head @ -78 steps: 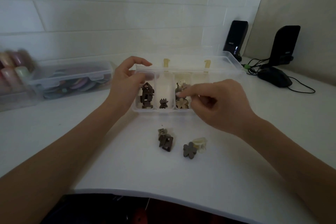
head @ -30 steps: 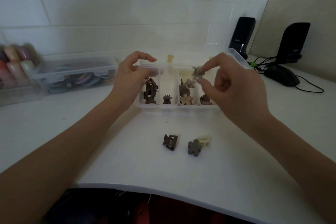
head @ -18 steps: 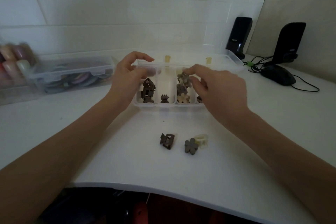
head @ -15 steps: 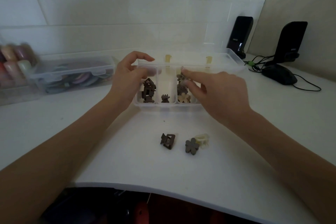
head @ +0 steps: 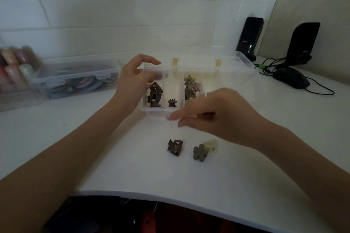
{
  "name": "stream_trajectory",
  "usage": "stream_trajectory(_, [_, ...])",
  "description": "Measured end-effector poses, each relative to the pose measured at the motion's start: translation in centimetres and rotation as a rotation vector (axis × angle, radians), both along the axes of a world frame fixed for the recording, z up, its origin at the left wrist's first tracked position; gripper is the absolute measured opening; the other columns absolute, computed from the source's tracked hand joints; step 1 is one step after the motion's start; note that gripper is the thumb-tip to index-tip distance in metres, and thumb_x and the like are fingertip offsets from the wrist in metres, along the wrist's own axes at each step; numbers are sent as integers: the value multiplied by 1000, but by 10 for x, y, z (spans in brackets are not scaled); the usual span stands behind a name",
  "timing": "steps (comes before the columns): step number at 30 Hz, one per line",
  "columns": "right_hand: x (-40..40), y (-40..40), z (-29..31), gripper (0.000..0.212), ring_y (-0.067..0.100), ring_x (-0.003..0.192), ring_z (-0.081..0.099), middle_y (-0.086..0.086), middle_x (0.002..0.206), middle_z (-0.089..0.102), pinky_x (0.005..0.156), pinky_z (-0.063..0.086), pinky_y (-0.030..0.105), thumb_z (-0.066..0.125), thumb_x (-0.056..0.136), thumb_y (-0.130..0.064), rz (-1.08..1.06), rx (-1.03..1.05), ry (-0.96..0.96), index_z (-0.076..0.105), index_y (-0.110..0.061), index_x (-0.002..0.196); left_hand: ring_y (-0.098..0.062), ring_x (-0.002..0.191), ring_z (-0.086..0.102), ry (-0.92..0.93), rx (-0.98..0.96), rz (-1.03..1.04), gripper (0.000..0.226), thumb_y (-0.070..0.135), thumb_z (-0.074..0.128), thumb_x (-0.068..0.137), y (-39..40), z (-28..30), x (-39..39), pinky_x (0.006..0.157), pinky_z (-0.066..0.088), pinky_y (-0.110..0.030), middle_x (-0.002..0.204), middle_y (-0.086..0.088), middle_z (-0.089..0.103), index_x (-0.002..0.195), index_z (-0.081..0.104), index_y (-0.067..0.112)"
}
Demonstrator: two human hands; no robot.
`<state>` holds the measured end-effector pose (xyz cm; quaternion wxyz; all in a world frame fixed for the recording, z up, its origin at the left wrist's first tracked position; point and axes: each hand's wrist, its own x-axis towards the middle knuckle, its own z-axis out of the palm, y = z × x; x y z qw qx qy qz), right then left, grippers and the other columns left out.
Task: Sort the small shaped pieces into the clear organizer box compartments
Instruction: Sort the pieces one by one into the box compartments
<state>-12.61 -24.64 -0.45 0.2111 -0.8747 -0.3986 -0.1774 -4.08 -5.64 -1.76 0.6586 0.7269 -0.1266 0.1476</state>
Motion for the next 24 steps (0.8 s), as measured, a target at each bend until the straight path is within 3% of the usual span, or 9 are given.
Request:
stream_trajectory(2, [-2,3,-3,28,-4,44,45,-14,69,70,53,38,7,55,79,-46,11,-78,68,67,-43,104,-22,80,57,-4,10,-2,26,17,58,58,0,0,0,67,45,-31,86,-14,63,83,62,26])
stream_trajectory(4, [-3,6,-6,31,-5,49,47,-15,74,71,55,48,18,54,79,-48,-8,-165,113,64,-47,108,-19,79,57,-5,10,1,26,17,58,59,1,0,1,65,44,-26,84,-12,63,83,62,26])
stream_trajectory(7, [-4,9,-9,28,-4,57,51,-16,81,71,61,50,22,59,81,-46,-23,-226,144,63,-49,108,-13,69,54,-11,8,-2,22,18,62,62,2,0,2,62,43,-22,75,-4,61,83,62,27])
stream_trajectory(14, [-5,9,-10,27,-1,55,49,-13,68,63,55,38,11,56,84,-46,-31,-247,138,62,-48,110,-7,65,55,-29,18,-8,24,5,68,77,4,-3,7,59,44,-19,76,-6,61,83,62,27])
stream_trajectory(20, [-5,9,-10,10,3,49,43,-13,51,40,51,37,18,66,83,-35,-23,-223,109,66,-35,93,-15,80,66,-10,-9,-3,21,22,63,64,2,-3,5,64,46,-23,82,-5,70,83,63,30])
stream_trajectory(24, [-3,9,-6,7,9,46,41,-10,48,41,47,32,14,70,78,-31,-17,-15,139,67,-25,83,-13,79,68,-12,-17,-8,22,21,60,64,4,-2,5,64,49,-26,80,-2,71,84,63,28])
